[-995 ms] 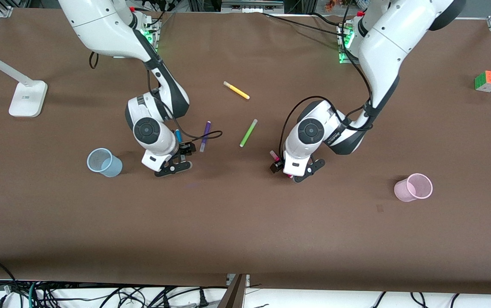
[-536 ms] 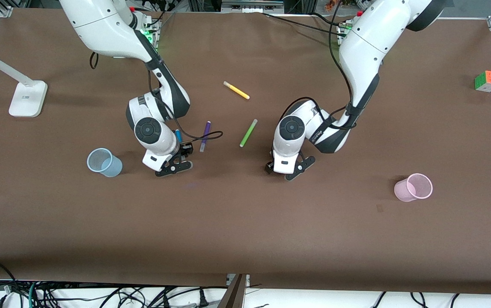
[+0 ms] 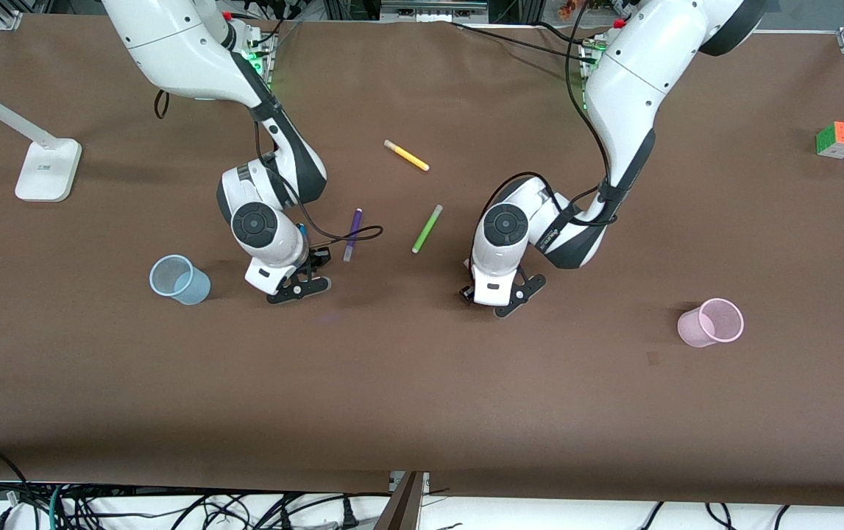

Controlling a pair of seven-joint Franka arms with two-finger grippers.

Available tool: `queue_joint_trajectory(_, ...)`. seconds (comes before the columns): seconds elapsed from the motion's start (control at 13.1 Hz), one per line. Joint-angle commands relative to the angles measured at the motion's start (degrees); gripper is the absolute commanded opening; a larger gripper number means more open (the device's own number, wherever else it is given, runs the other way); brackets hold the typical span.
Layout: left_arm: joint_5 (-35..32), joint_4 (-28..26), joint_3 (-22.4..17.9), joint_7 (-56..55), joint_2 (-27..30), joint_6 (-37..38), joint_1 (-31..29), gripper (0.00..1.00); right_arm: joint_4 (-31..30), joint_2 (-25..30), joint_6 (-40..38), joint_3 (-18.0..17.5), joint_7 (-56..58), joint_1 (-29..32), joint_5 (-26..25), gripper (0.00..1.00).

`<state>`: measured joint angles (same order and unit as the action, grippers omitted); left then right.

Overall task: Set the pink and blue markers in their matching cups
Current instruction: 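Lower and close the left gripper on the pink marker while the right grasps blue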

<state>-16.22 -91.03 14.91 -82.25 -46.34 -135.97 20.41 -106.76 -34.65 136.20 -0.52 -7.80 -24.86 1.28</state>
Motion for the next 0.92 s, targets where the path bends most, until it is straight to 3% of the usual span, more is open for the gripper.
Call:
queue_joint_trajectory(0.0, -2.5, 1.3, 0.0, -0.6, -0.9, 0.5, 0.2, 0.2, 0.8, 2.1, 0.1, 0.3, 1.2, 0.2, 0.9, 0.0)
queue_joint_trajectory(0.08, -2.9, 1.3, 0.0, -0.7, -0.9, 0.5, 0.2, 0.01, 1.8, 3.2, -0.8, 0.4, 1.8, 0.5, 0.8, 0.0)
queue_joint_trajectory(0.54, -2.0, 1.5, 0.6, -0.7, 0.5, 1.1, -3.0, 0.0, 16.2, 4.5, -19.8, 0.7, 16.7, 3.5, 0.9, 0.0)
queue_joint_trajectory(0.84, -0.3, 2.9, 6.1, -0.9, 3.8, 6.1, -10.2, 0.0, 18.7, 7.7, -26.6, 0.7, 34.0, 7.1, 2.4, 0.01)
